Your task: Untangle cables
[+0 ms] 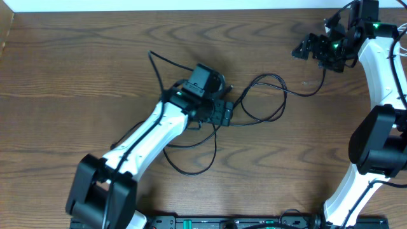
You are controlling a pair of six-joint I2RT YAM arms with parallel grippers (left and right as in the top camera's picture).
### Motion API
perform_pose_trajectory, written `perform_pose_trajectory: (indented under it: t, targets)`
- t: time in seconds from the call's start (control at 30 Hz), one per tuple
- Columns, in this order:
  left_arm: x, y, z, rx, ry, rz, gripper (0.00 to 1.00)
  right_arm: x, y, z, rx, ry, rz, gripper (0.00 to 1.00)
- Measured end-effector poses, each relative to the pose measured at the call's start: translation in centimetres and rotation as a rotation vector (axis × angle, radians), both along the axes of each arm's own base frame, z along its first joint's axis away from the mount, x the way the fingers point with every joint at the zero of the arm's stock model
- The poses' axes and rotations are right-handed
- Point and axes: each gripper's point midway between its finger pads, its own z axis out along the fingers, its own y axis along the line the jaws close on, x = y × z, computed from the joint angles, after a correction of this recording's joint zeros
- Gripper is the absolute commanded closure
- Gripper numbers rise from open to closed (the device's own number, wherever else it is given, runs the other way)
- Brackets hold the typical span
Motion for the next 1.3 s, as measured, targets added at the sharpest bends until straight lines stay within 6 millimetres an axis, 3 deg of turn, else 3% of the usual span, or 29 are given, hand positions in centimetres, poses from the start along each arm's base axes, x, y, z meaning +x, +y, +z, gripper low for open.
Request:
perform_pose_trajectory:
  t: [0.43, 0.63, 0.97, 1.3]
  targets:
    - [-3.2, 1.4, -2.3, 0.107, 0.109, -0.118, 0.12, -0.3, -0.3, -0.2, -0.017, 0.016, -0.006, 0.01]
    - [-3.1, 1.4, -3.0, 0.12, 0.106, -0.156, 0.12, -0.4, -0.3, -0.3, -0.019, 0.018, -0.004, 0.01]
    - [-3.1, 1.3, -6.8, 0.158, 0.176, -0.167, 0.12, -0.6, -0.3, -0.4, -0.018, 0.032, -0.004, 0.01]
    - [-2.9, 1.3, -8.1, 0.167, 0.193, -0.167, 0.2, -0.6, -0.3, -0.4, -0.018, 0.032, -0.004, 0.01]
